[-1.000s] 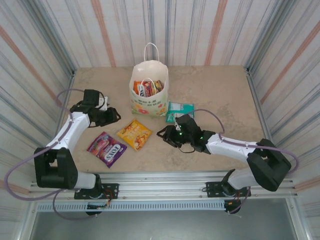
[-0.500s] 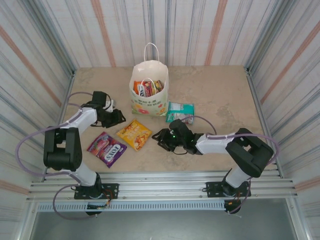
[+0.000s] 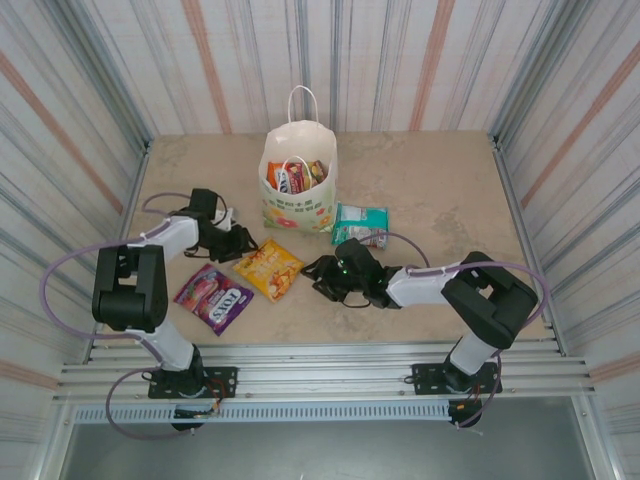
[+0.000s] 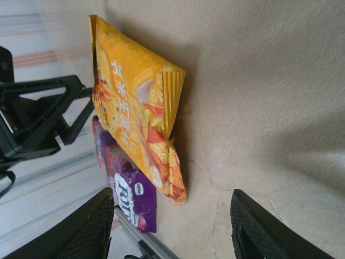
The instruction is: Place the snacks into the paper bag
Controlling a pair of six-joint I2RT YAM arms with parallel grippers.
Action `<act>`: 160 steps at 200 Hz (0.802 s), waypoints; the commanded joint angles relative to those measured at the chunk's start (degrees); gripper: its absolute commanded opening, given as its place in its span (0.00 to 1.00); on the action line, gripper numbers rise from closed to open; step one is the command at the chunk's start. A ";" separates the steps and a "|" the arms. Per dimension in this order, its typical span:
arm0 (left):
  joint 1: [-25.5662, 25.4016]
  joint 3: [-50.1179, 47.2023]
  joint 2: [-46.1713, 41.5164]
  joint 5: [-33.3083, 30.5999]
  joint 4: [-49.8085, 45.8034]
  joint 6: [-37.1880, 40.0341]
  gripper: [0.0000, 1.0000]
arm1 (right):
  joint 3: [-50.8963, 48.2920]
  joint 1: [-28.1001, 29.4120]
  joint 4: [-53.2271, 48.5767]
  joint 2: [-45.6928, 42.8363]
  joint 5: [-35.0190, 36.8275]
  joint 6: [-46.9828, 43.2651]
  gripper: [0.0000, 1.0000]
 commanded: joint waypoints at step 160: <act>-5.29 -14.60 -16.93 5.96 5.93 -9.05 0.56 | 3.35 -5.93 -27.42 -12.58 5.53 -19.72 0.57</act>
